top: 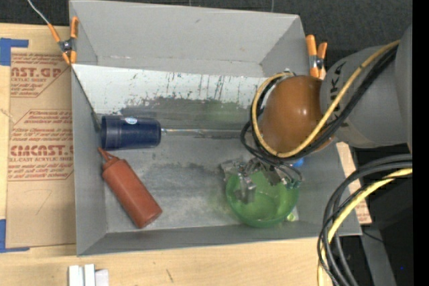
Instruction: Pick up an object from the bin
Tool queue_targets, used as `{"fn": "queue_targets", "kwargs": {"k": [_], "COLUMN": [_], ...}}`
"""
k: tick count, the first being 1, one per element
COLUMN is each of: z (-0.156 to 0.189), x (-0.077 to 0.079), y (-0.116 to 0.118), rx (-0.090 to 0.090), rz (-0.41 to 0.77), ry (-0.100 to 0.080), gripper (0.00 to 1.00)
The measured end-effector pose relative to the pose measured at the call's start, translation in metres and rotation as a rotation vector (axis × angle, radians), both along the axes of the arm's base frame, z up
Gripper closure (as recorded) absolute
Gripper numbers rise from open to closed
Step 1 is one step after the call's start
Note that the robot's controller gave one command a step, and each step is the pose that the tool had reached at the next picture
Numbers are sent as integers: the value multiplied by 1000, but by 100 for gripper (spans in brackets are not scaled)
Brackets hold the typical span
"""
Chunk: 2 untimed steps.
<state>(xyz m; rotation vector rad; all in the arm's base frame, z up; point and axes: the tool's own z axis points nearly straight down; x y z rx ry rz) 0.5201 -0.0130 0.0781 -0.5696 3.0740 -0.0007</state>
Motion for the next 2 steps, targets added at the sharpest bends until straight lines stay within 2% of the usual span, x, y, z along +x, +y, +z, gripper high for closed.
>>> {"fn": "queue_targets", "kwargs": {"k": [1,2], "z": [-3,1], "x": [-4,0], "y": [0,-1], "rx": [0,-2], "rz": [0,1], "ry": [12,0], "gripper": [0,100]}}
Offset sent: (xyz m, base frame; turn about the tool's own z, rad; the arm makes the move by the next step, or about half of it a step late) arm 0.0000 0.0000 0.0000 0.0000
